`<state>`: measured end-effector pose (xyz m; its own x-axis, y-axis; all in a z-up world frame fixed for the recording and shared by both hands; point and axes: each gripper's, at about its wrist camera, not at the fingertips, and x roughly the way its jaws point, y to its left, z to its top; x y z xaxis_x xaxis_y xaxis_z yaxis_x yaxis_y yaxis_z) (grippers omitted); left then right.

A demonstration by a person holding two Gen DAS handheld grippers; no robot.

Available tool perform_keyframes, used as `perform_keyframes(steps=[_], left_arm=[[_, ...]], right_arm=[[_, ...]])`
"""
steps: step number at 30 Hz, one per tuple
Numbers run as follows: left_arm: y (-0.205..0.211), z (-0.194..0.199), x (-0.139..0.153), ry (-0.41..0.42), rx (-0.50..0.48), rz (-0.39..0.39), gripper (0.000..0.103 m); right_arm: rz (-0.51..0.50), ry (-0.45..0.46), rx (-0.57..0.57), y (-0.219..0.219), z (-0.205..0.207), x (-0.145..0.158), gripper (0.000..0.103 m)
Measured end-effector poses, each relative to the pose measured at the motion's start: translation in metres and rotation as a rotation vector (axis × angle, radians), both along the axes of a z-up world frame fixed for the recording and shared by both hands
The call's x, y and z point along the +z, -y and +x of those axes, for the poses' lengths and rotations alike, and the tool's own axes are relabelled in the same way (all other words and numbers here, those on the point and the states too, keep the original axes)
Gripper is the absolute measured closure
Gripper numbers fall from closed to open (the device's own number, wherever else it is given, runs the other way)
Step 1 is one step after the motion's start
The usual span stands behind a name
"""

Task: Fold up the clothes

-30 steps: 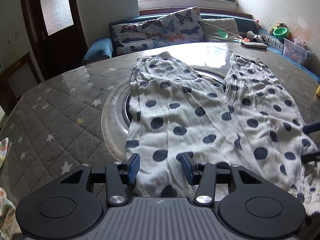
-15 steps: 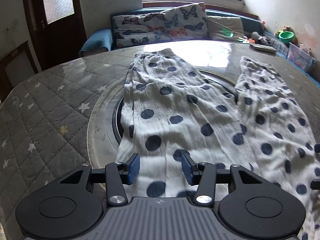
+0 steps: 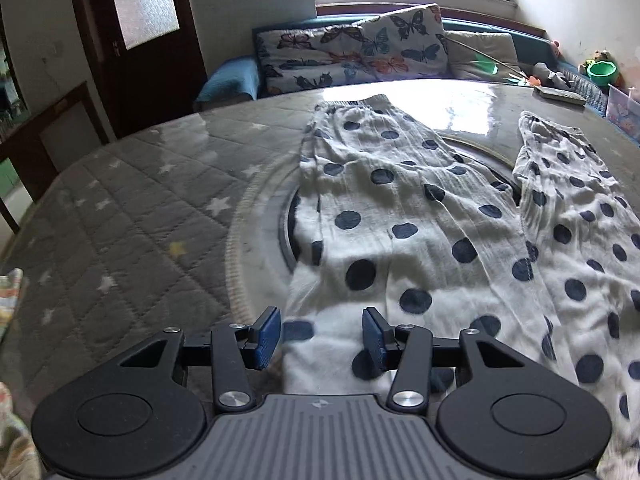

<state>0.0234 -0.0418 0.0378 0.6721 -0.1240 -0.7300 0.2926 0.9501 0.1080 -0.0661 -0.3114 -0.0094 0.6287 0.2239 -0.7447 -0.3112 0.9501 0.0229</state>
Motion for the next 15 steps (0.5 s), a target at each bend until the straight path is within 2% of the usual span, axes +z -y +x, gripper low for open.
perform_keyframes(steps=[5,10,15], left_arm=[[-0.004,-0.036,0.013,0.032,-0.034,-0.026,0.054],[-0.003,-0.068,0.021,0.051,-0.085,-0.044,0.054],[0.003,-0.092,0.016,0.053,-0.146,-0.005,0.054]], right_arm=[[0.006,0.029,0.035,-0.009,-0.013,0.007,0.026],[0.009,0.039,0.132,-0.036,-0.029,0.011,0.026],[-0.008,0.051,0.232,-0.064,-0.043,0.010,0.025]])
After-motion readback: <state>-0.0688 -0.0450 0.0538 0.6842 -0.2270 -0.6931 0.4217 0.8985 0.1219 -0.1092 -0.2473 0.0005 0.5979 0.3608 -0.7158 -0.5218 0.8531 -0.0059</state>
